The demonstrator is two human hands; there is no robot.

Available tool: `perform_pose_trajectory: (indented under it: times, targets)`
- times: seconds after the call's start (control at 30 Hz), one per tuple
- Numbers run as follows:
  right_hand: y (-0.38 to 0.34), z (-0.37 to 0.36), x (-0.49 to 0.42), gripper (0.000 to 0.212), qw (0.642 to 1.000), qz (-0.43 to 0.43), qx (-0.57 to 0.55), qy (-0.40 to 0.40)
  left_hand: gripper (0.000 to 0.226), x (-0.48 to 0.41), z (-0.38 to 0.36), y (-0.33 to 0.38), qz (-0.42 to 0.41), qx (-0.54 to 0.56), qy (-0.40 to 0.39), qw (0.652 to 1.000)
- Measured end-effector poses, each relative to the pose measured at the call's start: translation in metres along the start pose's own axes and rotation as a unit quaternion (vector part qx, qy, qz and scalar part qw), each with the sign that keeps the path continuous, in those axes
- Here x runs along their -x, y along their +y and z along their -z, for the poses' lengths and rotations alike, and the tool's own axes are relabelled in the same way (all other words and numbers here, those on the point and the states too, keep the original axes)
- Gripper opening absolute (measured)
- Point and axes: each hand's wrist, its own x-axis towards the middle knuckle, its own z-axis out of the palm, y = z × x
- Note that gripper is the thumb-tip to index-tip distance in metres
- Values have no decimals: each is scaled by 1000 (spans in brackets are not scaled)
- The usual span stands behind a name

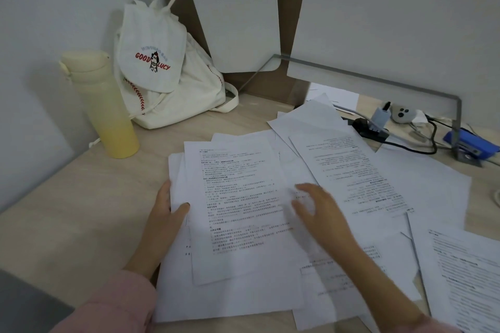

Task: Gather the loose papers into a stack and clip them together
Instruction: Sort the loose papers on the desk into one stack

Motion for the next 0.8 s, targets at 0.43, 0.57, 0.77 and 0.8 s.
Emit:
perform_pose_trajectory:
  times: [0.43, 0.57, 0.77, 0.8]
  targets:
    - [47, 21, -18, 36, 950, -93, 296, 17, 59, 1, -2, 0, -18, -19, 3, 1000]
    - [51, 27, -16, 30, 974, -96, 188, 82, 59, 3, -3, 2, -20, -12, 5, 1000]
    - [23, 30, -2, 29, 996, -15, -38, 84, 58, 3, -4, 3, -16, -7, 3, 1000]
    - [17, 29, 1, 27, 996, 10, -54, 65, 58, 2, -5, 4, -14, -8, 1, 1000]
